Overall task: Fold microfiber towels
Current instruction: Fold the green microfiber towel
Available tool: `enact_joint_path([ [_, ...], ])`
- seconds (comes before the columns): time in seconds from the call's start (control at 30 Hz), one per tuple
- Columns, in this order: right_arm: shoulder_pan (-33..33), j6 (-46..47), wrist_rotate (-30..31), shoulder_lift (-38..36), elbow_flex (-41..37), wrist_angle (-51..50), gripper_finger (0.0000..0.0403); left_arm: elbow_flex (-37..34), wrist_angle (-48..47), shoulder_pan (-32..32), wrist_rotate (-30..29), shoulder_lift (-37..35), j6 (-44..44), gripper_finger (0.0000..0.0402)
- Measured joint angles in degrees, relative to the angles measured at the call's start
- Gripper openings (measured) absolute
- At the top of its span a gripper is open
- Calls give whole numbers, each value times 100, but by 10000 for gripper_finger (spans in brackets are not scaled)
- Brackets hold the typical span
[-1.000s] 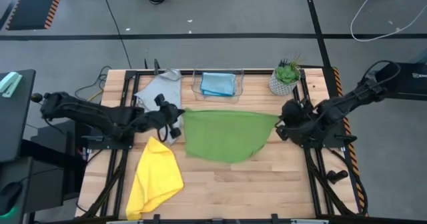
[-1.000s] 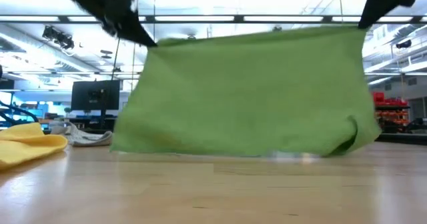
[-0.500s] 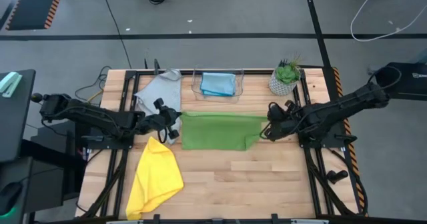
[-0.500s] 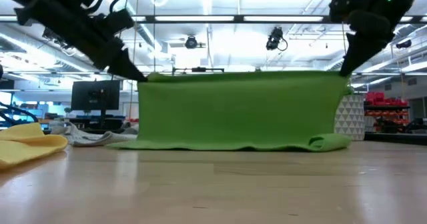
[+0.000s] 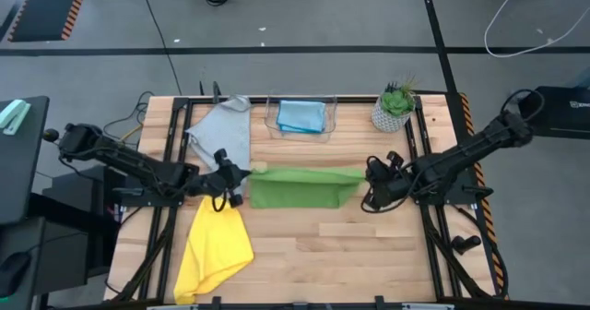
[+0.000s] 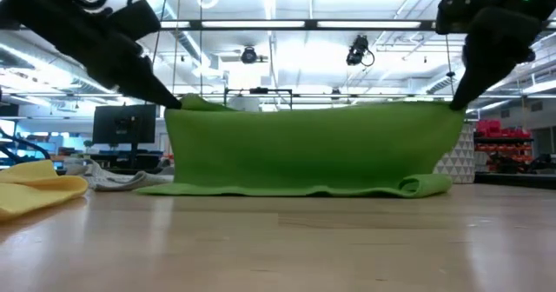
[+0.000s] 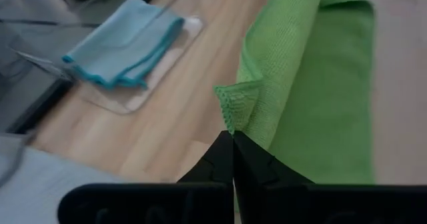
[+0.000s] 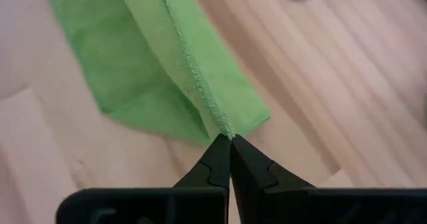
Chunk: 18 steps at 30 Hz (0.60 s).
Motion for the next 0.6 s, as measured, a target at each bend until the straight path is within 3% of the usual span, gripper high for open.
enact_joint_path([
  [0.4,1376,1005,-525,259,137,425,11,67,73,-1375,13,4,-1078,3],
  [0.5,1612,1157,-110,314,292,420,11,186,87,-1516,-474,4,-987,4],
  [0.6,1445,1041,380,312,358,408,11,205,22,-1226,-1174,4,-602,3],
])
